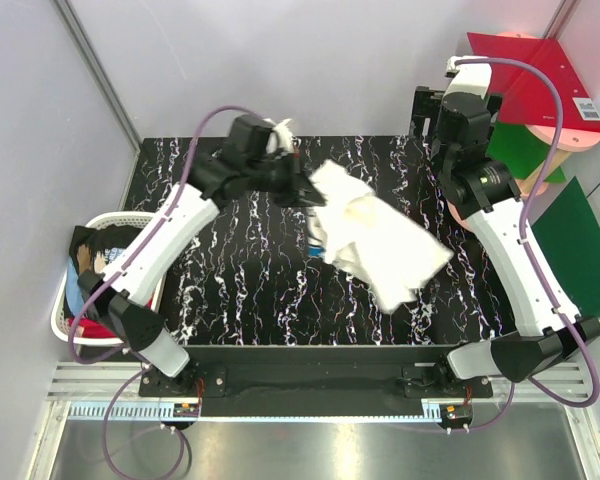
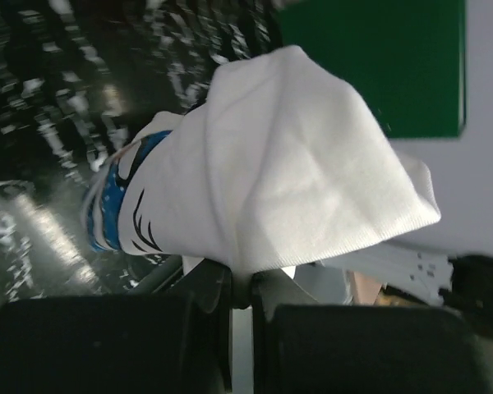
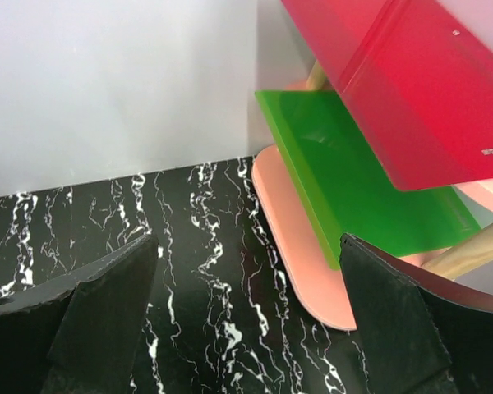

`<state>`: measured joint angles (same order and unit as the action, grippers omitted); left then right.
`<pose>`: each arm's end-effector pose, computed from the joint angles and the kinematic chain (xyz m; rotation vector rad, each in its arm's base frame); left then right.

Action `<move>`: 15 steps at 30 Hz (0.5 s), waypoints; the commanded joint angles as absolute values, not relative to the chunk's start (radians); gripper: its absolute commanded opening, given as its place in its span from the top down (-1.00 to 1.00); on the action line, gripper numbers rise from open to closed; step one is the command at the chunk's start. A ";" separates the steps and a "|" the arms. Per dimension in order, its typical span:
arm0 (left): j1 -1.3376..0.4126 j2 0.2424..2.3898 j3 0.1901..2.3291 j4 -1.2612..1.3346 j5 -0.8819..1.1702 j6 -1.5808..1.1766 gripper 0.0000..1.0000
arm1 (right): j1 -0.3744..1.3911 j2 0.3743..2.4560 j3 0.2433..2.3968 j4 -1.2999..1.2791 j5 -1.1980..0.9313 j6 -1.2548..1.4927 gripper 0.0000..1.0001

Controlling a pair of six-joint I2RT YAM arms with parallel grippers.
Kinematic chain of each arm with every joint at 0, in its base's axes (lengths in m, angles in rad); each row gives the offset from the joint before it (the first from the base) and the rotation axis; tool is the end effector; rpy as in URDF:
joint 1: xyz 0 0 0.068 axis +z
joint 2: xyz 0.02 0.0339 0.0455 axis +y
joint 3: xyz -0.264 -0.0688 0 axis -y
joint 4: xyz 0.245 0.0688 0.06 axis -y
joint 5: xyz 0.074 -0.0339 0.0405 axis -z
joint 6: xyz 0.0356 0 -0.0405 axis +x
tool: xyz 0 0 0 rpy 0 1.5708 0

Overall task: Fold and stack the t-shirts
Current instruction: Move the tshirt to the center of the board

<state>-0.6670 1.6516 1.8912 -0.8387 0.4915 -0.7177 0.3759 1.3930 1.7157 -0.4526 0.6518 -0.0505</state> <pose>0.2662 -0.2310 0.4336 0.2551 2.3904 -1.2634 0.2759 0.0857 0.4947 0.1265 1.6785 -0.3087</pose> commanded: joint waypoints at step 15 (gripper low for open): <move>-0.244 1.626 1.666 -1.288 -0.106 -0.885 -0.98 | 0.383 1.401 1.677 -0.549 0.434 0.077 -0.99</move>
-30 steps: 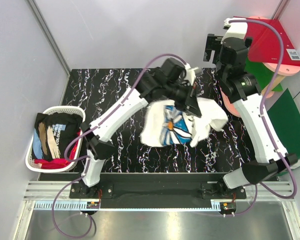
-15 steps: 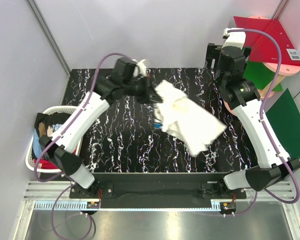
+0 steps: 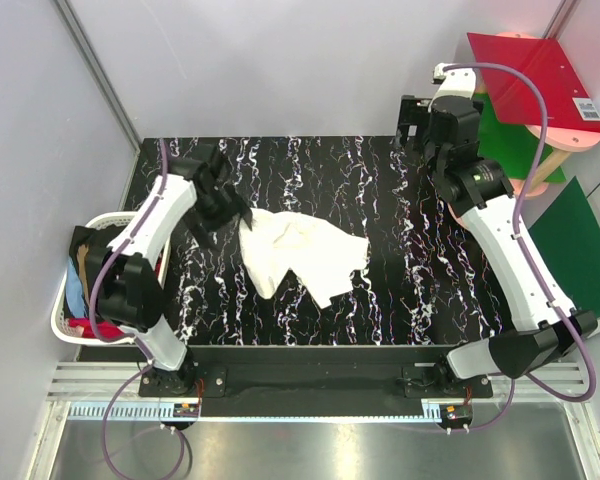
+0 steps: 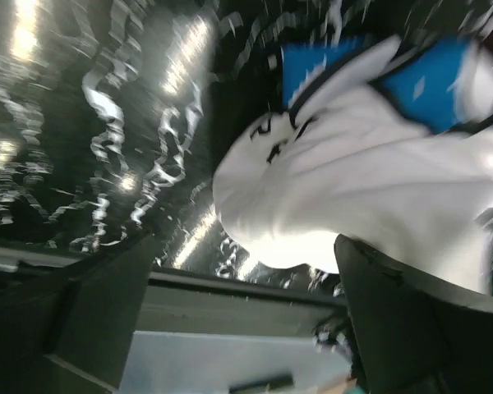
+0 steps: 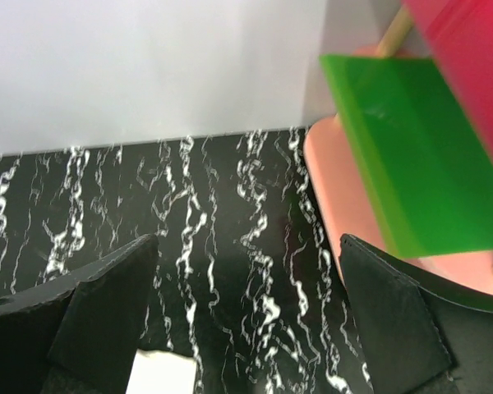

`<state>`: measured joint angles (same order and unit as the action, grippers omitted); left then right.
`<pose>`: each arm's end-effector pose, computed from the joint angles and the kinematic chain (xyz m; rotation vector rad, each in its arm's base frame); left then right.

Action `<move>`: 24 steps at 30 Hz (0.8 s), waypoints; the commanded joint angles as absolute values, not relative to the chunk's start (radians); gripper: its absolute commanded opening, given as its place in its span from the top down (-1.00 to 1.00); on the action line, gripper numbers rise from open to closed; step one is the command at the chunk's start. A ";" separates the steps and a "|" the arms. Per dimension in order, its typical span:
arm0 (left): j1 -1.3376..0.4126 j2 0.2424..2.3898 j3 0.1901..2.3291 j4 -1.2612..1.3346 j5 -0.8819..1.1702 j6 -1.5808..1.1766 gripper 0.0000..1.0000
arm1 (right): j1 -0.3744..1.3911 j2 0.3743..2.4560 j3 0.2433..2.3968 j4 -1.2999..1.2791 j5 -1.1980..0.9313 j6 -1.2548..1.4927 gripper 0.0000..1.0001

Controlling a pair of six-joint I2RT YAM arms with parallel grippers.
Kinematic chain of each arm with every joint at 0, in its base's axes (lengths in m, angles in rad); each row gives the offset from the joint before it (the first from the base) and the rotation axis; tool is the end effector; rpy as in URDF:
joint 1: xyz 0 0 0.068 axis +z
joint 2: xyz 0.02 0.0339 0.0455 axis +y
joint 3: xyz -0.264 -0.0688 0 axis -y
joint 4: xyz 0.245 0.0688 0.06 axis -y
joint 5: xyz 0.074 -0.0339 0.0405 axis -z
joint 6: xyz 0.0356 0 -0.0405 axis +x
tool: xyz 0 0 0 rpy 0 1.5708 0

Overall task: Fold and stack the t-shirts
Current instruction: Move the tshirt to the center of the board, then flatten out the tshirt

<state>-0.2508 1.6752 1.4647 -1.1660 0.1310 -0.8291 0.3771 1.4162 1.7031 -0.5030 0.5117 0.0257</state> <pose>0.3096 -0.0841 0.2763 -0.8441 2.9053 -0.3218 0.2853 0.0942 0.4787 0.0558 1.7609 -0.1645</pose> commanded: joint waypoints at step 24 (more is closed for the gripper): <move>-0.712 2.086 2.097 -1.417 -0.229 -0.434 -0.97 | 0.383 1.520 1.606 -0.629 0.253 0.160 -0.99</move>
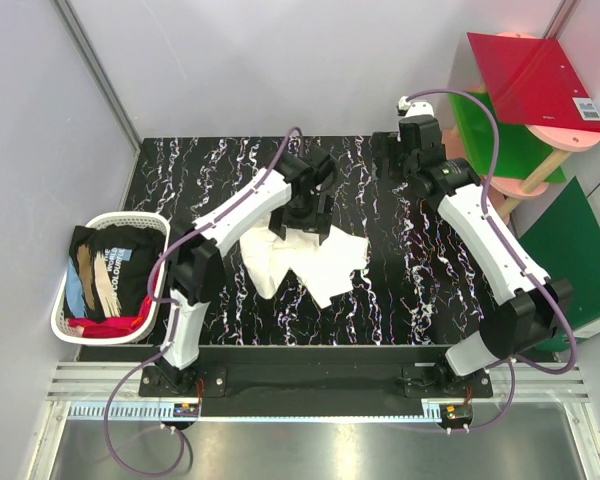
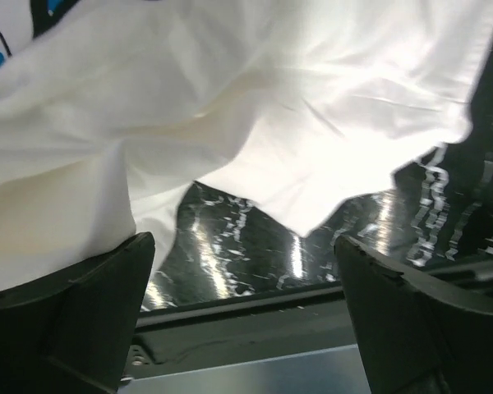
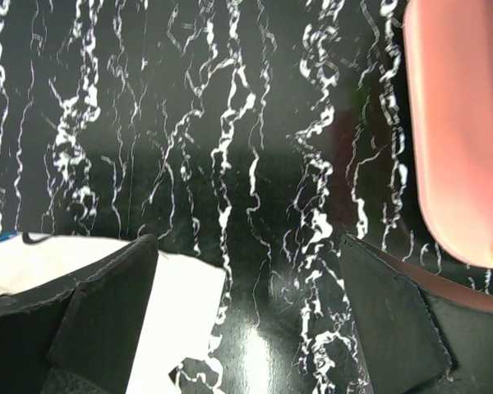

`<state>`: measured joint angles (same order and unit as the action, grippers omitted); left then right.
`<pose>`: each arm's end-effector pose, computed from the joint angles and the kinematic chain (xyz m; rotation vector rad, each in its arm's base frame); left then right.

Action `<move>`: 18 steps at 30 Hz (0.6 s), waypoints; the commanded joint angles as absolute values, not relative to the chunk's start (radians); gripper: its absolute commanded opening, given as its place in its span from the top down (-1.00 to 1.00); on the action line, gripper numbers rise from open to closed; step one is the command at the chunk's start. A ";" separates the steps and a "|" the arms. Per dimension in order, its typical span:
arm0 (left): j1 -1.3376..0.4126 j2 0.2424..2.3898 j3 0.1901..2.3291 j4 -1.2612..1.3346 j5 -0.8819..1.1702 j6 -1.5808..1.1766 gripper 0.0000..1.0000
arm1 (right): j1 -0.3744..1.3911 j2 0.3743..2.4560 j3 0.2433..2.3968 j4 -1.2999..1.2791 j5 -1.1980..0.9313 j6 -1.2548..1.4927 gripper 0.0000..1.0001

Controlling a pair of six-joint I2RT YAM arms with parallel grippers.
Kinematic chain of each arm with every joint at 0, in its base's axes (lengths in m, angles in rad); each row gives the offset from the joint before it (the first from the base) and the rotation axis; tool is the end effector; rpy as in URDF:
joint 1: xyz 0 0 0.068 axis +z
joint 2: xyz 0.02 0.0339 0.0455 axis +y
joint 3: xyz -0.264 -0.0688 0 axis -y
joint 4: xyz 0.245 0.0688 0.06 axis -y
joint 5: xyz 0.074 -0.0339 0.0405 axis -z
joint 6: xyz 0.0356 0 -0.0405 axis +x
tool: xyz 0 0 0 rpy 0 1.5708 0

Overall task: Fold and stack the t-shirts
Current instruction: Flatten out the tshirt

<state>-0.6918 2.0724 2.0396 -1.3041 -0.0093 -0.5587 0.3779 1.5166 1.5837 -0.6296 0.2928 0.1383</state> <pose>0.3230 -0.2671 0.2903 0.1939 2.9341 -0.1911 0.3175 0.1150 0.3958 -0.0814 2.1051 -0.0037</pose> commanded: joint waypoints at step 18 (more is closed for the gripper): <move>-0.738 2.187 1.942 -1.367 -0.560 -0.357 -0.51 | 0.383 1.560 1.623 -0.641 0.244 0.170 -0.99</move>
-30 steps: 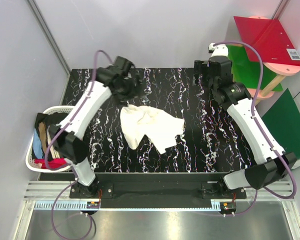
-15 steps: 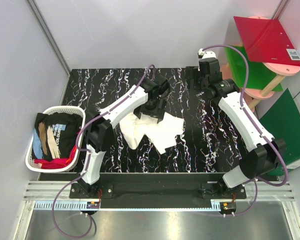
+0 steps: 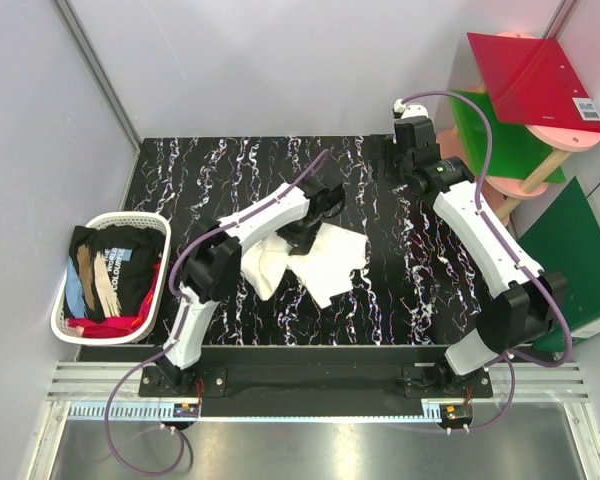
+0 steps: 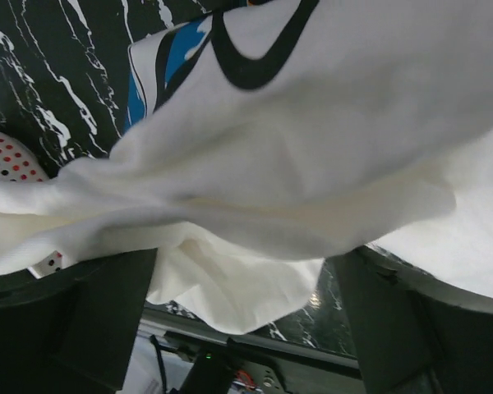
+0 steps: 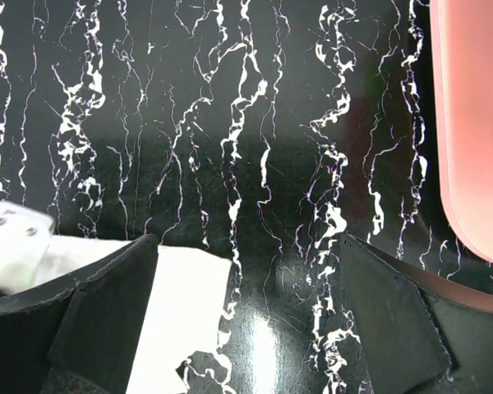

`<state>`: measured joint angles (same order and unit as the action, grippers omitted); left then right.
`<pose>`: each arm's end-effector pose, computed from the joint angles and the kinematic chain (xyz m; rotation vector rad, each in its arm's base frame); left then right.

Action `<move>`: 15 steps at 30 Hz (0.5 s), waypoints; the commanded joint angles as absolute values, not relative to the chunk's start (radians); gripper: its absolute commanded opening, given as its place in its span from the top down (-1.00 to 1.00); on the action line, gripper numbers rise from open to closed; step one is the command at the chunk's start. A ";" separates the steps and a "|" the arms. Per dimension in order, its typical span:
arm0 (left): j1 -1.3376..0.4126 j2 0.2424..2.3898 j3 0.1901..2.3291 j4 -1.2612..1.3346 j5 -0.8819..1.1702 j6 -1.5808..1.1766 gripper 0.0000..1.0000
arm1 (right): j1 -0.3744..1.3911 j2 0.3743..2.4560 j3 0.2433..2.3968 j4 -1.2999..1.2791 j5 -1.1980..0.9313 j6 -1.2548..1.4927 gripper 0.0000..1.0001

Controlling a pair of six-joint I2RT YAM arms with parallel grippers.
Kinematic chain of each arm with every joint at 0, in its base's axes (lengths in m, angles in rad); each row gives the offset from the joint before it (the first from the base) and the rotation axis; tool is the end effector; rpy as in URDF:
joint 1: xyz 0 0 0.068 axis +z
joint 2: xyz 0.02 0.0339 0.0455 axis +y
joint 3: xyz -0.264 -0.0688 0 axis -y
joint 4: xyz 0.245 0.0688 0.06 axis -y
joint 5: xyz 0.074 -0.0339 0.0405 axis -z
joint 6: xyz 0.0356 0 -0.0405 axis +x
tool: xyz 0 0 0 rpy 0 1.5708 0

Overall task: Fold and stack the t-shirts
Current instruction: Flatten out the tshirt

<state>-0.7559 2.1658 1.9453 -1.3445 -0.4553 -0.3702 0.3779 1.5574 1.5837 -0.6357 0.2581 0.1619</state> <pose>0.3169 -0.2772 0.2311 0.5428 2.7898 0.5524 0.3275 0.1202 0.3818 -0.0872 2.1557 0.0301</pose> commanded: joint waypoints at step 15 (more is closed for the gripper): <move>-0.482 1.901 1.815 -1.371 -0.618 -0.603 1.00 | 0.382 1.601 1.597 -0.722 0.062 0.210 -1.00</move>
<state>-0.5659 2.0953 1.8404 -1.3392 -0.5808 -0.5045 0.3779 1.5639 1.5837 -0.6601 0.1951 0.1844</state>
